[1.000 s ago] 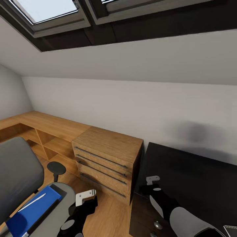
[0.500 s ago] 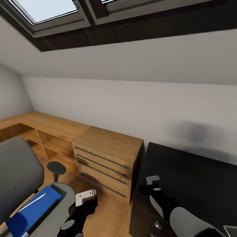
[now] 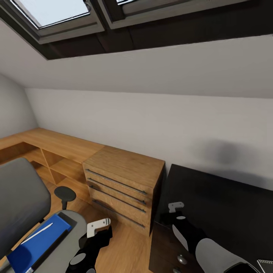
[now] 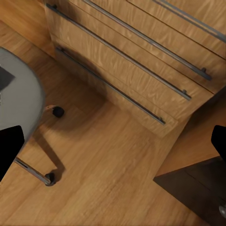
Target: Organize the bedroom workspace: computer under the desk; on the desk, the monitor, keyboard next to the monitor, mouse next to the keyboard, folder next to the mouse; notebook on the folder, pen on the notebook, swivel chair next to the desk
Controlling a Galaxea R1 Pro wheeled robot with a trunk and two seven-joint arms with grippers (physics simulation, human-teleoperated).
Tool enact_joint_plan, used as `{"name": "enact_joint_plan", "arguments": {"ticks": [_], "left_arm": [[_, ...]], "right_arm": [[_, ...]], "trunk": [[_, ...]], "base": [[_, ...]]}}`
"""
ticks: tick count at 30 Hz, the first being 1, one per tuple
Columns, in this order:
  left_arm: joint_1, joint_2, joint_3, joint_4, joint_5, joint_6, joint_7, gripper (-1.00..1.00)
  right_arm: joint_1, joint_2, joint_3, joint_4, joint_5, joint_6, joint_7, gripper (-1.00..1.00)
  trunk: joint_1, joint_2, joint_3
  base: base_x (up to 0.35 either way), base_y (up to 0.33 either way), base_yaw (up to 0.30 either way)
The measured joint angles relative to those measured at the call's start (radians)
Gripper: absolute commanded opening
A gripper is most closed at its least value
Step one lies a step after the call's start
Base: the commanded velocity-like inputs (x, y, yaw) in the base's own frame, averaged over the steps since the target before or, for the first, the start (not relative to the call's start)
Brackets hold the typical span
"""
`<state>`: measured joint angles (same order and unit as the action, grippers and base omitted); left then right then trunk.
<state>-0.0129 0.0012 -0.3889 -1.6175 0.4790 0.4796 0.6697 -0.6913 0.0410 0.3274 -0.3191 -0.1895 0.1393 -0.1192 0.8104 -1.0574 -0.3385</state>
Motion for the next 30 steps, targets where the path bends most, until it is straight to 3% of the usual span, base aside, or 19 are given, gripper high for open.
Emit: {"name": "enact_joint_plan", "arguments": {"ticks": [5,8,14,21,22,25,28,29,30], "left_arm": [[0.0,0.001,0.001,0.0,0.0,0.003,0.0,1.0],[0.0,0.001,0.002,0.001,-0.001,0.004,0.0,1.0],[0.0,0.002,0.003,0.003,-0.002,0.004,0.0,1.0],[0.0,0.002,0.005,0.004,-0.002,0.004,0.0,1.0],[0.0,0.003,0.005,0.004,-0.002,0.003,0.0,1.0],[0.0,0.003,0.005,0.004,-0.002,0.003,0.0,1.0],[0.0,0.003,0.005,0.004,-0.002,0.001,0.0,1.0],[0.0,0.003,0.006,0.004,-0.002,0.001,0.0,1.0],[0.0,0.003,0.005,0.004,-0.002,0.001,0.0,1.0]], "right_arm": [[0.0,0.0,0.0,-0.015,0.0,-0.002,-0.004,-1.0],[0.001,0.0,-0.001,-0.106,0.001,0.001,-0.017,-1.0],[0.003,0.0,0.0,-0.202,-0.004,0.003,-0.213,-1.0],[0.014,-0.004,-0.003,-0.334,-0.021,0.035,-0.267,-1.0],[0.025,-0.009,-0.007,-0.398,-0.073,0.093,-0.27,-1.0],[0.045,-0.016,-0.009,-0.469,-0.122,0.141,-0.272,-1.0],[0.1,-0.041,-0.012,-0.611,-0.16,0.203,-0.271,-1.0],[0.14,-0.06,-0.025,-0.725,-0.241,0.245,-0.271,-1.0],[0.147,-0.063,-0.027,-0.742,-0.258,0.251,-0.271,-1.0]], "trunk": [[-0.019,0.035,0.016],[-0.031,0.056,0.025],[-0.053,0.098,0.044],[-0.08,0.147,0.066],[-0.084,0.154,0.069],[-0.096,0.175,0.079],[-0.107,0.196,0.088],[-0.111,0.203,0.091],[-0.115,0.21,0.094]], "base": [[0.0,0.0,0.0],[0.0,0.0,0.0],[-0.208,0.0,0.0],[-0.321,0.0,0.0],[-0.28,0.0,0.0],[-0.169,0.0,0.0],[-0.039,0.0,0.0],[-0.004,0.0,0.0],[-0.002,0.0,0.0]]}}
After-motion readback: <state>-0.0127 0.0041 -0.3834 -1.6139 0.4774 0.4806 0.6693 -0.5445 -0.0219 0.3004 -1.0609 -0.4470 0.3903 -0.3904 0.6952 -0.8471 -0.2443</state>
